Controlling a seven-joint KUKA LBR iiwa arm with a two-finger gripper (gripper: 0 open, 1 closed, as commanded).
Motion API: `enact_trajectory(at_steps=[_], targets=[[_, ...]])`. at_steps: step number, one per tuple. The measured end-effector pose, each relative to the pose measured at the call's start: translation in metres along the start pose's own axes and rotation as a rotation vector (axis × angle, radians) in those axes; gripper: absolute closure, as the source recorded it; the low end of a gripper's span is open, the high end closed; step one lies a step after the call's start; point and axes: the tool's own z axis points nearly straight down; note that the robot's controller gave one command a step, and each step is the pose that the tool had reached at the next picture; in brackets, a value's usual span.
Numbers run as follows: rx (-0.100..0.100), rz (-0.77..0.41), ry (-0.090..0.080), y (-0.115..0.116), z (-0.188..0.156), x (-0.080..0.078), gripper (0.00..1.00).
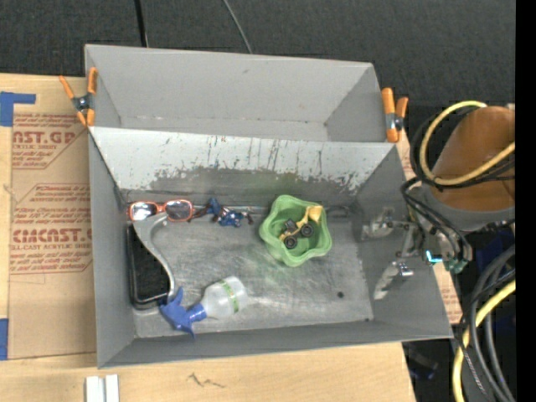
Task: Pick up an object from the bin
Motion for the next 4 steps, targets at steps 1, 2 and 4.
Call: enact_trajectory(at_steps=[1, 2, 4], targets=[[0.002, -0.001, -0.008, 0.000, -0.004, -0.002, 0.00], [0.003, -0.059, -0.010, 0.040, 0.009, -0.037, 0.00], [0.001, -0.158, -0.017, 0.072, 0.060, -0.054, 1.00]])
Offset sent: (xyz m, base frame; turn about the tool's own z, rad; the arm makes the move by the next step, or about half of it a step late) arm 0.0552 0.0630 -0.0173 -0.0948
